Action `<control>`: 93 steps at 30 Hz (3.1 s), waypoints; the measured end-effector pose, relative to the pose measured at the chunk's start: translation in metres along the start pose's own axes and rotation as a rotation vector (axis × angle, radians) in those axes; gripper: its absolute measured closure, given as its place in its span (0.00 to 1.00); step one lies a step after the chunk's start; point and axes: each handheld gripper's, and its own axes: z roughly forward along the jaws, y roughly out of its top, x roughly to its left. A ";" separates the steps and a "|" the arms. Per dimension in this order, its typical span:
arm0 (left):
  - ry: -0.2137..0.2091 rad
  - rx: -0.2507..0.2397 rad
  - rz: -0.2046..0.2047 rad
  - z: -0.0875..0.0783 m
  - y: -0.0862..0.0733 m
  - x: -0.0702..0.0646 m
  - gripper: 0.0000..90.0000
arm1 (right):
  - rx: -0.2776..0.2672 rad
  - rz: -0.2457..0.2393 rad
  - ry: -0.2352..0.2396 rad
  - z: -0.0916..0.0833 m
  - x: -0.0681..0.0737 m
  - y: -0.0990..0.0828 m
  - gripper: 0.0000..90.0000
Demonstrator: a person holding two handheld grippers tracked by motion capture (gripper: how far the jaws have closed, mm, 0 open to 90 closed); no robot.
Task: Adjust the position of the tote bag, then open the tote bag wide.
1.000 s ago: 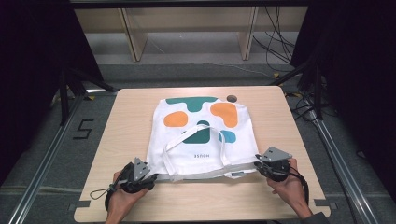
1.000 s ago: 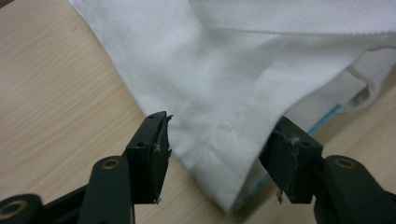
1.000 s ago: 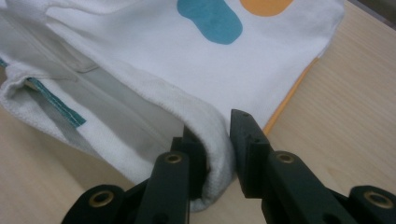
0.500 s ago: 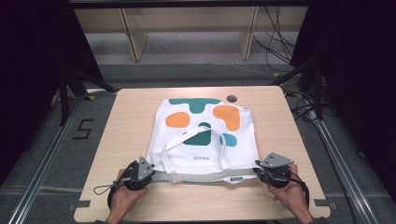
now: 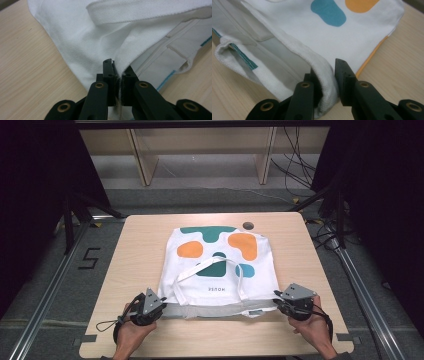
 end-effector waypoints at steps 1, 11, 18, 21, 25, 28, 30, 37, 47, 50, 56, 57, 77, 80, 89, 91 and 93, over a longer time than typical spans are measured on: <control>0.002 -0.007 -0.008 -0.002 0.001 -0.001 0.95 | -0.009 -0.005 -0.001 -0.002 0.000 0.001 0.86; 0.021 -0.108 0.001 -0.020 0.008 0.001 0.96 | -0.081 0.036 0.006 -0.014 0.002 0.007 0.87; 0.020 -0.182 -0.048 -0.035 0.021 0.003 0.96 | -0.150 0.064 0.000 -0.029 0.000 0.019 0.87; 0.019 -0.198 -0.054 -0.040 0.024 0.003 0.96 | -0.170 0.046 -0.006 -0.033 0.001 0.024 0.87; 0.029 -0.223 -0.063 -0.047 0.030 0.004 0.96 | -0.205 0.049 -0.010 -0.042 0.002 0.036 0.88; 0.031 -0.250 -0.061 -0.053 0.036 0.006 0.96 | -0.226 0.005 -0.018 -0.047 -0.001 0.044 0.88; 0.034 -0.270 -0.069 -0.057 0.041 0.008 0.96 | -0.228 0.004 -0.008 -0.050 -0.002 0.048 0.88; 0.062 -0.323 -0.026 -0.080 0.066 0.015 0.97 | -0.268 0.019 -0.044 -0.068 -0.014 0.072 0.90; 0.125 -0.487 -0.002 -0.130 0.108 0.027 0.97 | -0.374 -0.039 -0.110 -0.123 -0.031 0.120 0.91; 0.132 -0.538 0.012 -0.146 0.118 0.025 0.97 | -0.419 -0.060 -0.117 -0.143 -0.033 0.133 0.92; 0.102 -0.614 0.005 -0.172 0.134 0.024 0.97 | -0.444 -0.135 -0.162 -0.177 -0.033 0.154 0.92; 0.097 -0.620 0.004 -0.173 0.136 0.025 0.97 | -0.436 -0.127 -0.150 -0.182 -0.032 0.157 0.92; -0.018 -0.444 -0.081 -0.108 0.101 0.034 0.95 | -0.324 -0.095 -0.105 -0.129 -0.047 0.136 0.92; -0.032 -0.408 -0.086 -0.099 0.094 0.034 0.95 | -0.329 -0.092 -0.111 -0.122 -0.042 0.128 0.92; -0.056 -0.352 -0.110 -0.068 0.091 0.034 0.95 | -0.326 -0.024 -0.116 -0.100 -0.048 0.105 0.92; -0.053 -0.338 -0.109 -0.064 0.088 0.035 0.95 | -0.316 -0.026 -0.110 -0.096 -0.049 0.102 0.92; -0.055 -0.336 -0.085 -0.061 0.086 0.037 0.95 | -0.309 -0.027 -0.103 -0.094 -0.049 0.100 0.92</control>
